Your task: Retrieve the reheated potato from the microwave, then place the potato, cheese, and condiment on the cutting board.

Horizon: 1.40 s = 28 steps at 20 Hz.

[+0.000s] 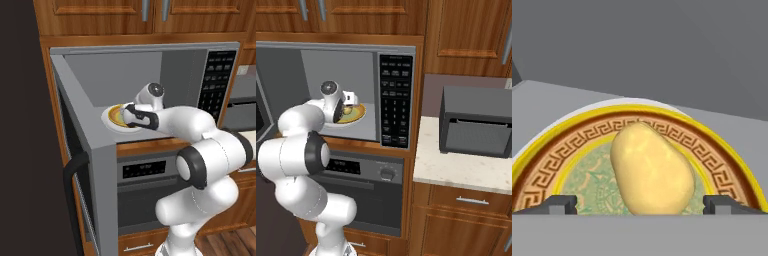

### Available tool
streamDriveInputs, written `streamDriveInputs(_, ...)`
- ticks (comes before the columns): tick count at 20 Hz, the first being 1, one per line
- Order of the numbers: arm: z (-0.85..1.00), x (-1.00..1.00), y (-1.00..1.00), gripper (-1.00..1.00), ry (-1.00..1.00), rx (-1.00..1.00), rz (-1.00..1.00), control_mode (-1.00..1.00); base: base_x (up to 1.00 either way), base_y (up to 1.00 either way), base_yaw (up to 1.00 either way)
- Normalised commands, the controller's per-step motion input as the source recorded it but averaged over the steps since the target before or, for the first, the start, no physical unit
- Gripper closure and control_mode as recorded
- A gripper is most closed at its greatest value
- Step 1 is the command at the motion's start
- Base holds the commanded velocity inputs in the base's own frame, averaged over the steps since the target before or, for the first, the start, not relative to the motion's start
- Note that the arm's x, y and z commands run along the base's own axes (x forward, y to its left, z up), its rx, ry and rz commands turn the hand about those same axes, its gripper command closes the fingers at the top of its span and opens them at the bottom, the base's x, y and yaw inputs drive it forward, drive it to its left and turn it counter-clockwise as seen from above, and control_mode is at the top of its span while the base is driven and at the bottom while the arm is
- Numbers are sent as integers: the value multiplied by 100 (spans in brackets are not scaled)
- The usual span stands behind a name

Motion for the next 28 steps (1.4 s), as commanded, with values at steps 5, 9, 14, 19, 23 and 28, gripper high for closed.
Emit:
streamDriveInputs(5, -11, 30, 0, -100, 0, -3, 0, -100, 0, 0, 0)
streamDriveInputs(9, -17, 23, 0, -100, 2, -2, 0, -100, 0, 0, 0)
streamDriveInputs(14, -20, 21, 0, -100, 6, -1, 0, -100, 0, 0, 0)
streamDriveInputs(19, -16, 19, 0, -100, 4, 0, 0, -100, 0, 0, 0)
streamDriveInputs(23, -22, 1, 12, 100, 4, -2, 0, -100, 0, 0, 0)
streamDriveInputs(28, -29, -11, 11, 100, 7, -3, 0, -100, 0, 0, 0)
